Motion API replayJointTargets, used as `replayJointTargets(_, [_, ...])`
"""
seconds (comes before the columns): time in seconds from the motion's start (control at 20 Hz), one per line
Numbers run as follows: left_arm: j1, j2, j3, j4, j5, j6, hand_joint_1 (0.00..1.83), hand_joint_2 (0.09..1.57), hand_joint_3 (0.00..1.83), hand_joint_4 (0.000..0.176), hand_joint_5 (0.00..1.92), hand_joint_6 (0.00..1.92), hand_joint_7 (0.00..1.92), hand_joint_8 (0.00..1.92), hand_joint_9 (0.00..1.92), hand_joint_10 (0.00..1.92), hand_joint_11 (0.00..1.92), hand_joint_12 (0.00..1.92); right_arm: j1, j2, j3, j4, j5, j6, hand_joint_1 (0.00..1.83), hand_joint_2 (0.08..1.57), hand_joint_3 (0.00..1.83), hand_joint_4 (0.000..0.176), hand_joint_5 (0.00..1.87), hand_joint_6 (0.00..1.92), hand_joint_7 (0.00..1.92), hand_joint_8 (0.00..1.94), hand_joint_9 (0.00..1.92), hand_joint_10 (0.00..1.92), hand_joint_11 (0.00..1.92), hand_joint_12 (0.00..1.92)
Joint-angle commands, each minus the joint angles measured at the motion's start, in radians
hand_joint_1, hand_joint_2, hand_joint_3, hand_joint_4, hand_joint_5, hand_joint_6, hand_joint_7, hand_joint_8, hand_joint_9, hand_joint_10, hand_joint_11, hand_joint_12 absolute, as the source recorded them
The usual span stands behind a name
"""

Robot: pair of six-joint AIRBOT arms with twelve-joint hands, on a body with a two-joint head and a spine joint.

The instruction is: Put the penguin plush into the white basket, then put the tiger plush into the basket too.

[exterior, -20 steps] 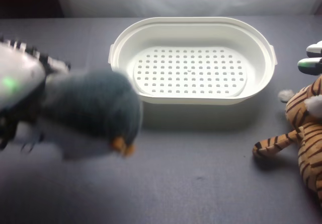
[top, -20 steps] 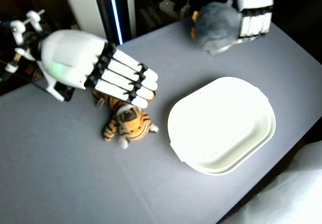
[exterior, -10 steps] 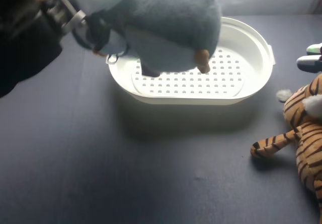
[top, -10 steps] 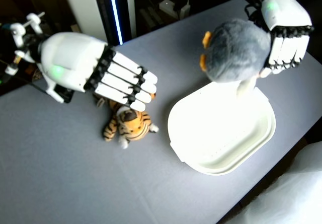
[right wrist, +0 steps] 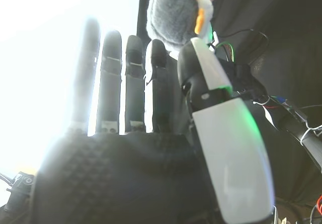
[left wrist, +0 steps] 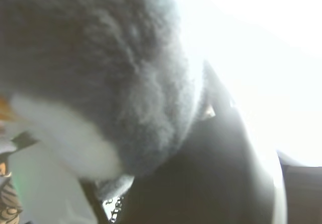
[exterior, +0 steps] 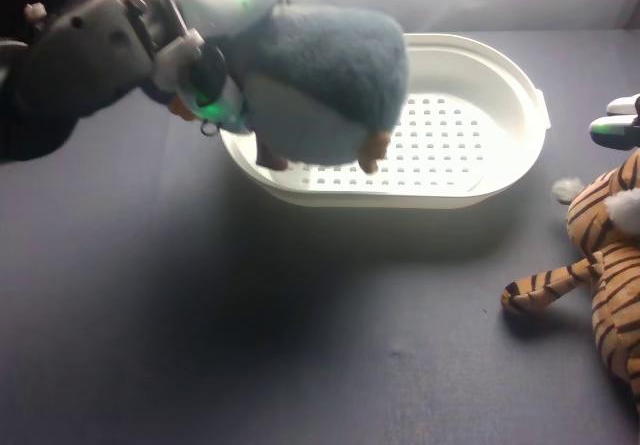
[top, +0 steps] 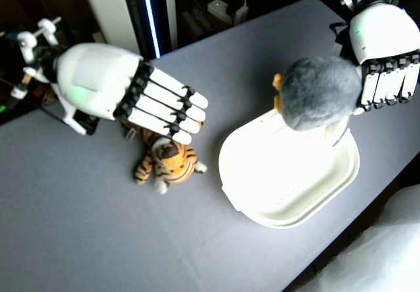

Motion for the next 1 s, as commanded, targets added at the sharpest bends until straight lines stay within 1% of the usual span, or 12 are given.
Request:
replayJointTargets(0.0, [-0.019,-0.004,0.001,0.027,-0.11,0.006,1.15,0.95,0.0,0.0,0.68,0.01,0.8,0.05,0.8,0.16,0.46,0.74,0.008,-0.001,0.003,0.018,0.124,0.007,0.91,1.35,0.0,0.0,0.56,0.0,0.47,0.0,0.51,0.0,0.56,0.1])
replayJointTargets(0.05, [-0.019,-0.006,0.001,0.027,-0.11,0.006,1.15,0.95,0.0,0.0,0.68,0.01,0.8,0.05,0.8,0.16,0.46,0.74,0.008,-0.002,0.004,0.018,0.124,0.007,0.91,1.35,0.0,0.0,0.56,0.0,0.47,0.0,0.51,0.0,0.56,0.1])
replayJointTargets(0.1, [-0.018,-0.007,0.001,0.028,-0.11,0.006,1.05,0.93,0.0,0.004,0.52,0.0,0.67,0.0,0.7,0.02,0.29,0.81,0.008,-0.002,0.004,0.018,0.124,0.007,0.89,1.35,0.0,0.0,0.56,0.0,0.47,0.0,0.52,0.0,0.58,0.1])
replayJointTargets(0.2, [-0.014,-0.008,-0.001,0.028,-0.114,0.006,0.98,0.91,0.0,0.05,0.4,0.0,0.56,0.0,0.58,0.0,0.11,0.9,0.008,-0.003,0.004,0.018,0.124,0.008,0.88,1.35,0.0,0.0,0.56,0.0,0.47,0.0,0.52,0.01,0.58,0.1])
replayJointTargets(0.25, [-0.01,-0.007,-0.005,0.028,-0.117,0.006,0.97,0.9,0.0,0.054,0.39,0.0,0.55,0.0,0.57,0.0,0.09,0.91,0.008,-0.003,0.004,0.018,0.124,0.009,0.88,1.35,0.0,0.0,0.56,0.0,0.48,0.0,0.52,0.01,0.58,0.1])
replayJointTargets(0.3, [-0.007,-0.005,-0.008,0.028,-0.119,0.006,0.93,0.89,0.0,0.105,0.29,0.0,0.42,0.0,0.45,0.0,0.02,0.96,0.008,-0.003,0.004,0.018,0.124,0.009,0.79,1.36,0.0,0.0,0.56,0.0,0.47,0.0,0.45,0.0,0.47,0.05])
replayJointTargets(0.35, [-0.003,-0.003,-0.01,0.028,-0.122,0.006,0.91,0.86,0.0,0.138,0.17,0.0,0.28,0.0,0.31,0.0,0.0,0.8,0.008,-0.003,0.004,0.018,0.124,0.01,0.71,1.37,0.01,0.011,0.56,0.0,0.45,0.0,0.42,0.0,0.42,0.03])
replayJointTargets(0.4, [0.002,0.0,-0.017,0.029,-0.128,0.006,0.91,0.85,0.0,0.145,0.14,0.0,0.23,0.0,0.26,0.0,0.0,0.71,0.008,-0.003,0.004,0.019,0.124,0.01,0.7,1.37,0.01,0.009,0.56,0.0,0.45,0.0,0.42,0.01,0.43,0.03])
replayJointTargets(0.5, [0.013,0.007,-0.028,0.031,-0.136,0.006,0.91,0.84,0.0,0.144,0.12,0.0,0.21,0.0,0.25,0.0,0.0,0.68,0.007,-0.003,0.003,0.02,0.125,0.011,0.72,1.37,0.0,0.004,0.56,0.0,0.45,0.0,0.42,0.0,0.43,0.03])
replayJointTargets(0.55, [0.014,0.007,-0.029,0.031,-0.137,0.006,0.94,0.82,0.0,0.17,0.06,0.0,0.15,0.0,0.2,0.0,0.0,0.61,0.007,-0.003,0.003,0.02,0.125,0.011,0.76,1.36,0.0,0.009,0.56,0.0,0.46,0.0,0.42,0.0,0.42,0.03])
replayJointTargets(0.6, [0.016,0.008,-0.032,0.031,-0.141,0.006,0.94,0.81,0.0,0.175,0.04,0.0,0.12,0.0,0.18,0.0,0.0,0.58,0.007,-0.004,0.003,0.021,0.125,0.012,0.77,1.36,0.0,0.011,0.56,0.0,0.46,0.0,0.41,0.0,0.42,0.03])
replayJointTargets(0.95, [0.032,0.038,-0.074,0.046,-0.186,0.006,0.87,0.81,0.0,0.176,0.0,0.0,0.0,0.0,0.09,0.0,0.0,0.47,0.005,-0.007,0.003,0.027,0.125,0.013,0.78,1.37,0.0,0.006,0.55,0.0,0.44,0.0,0.39,0.0,0.4,0.02])
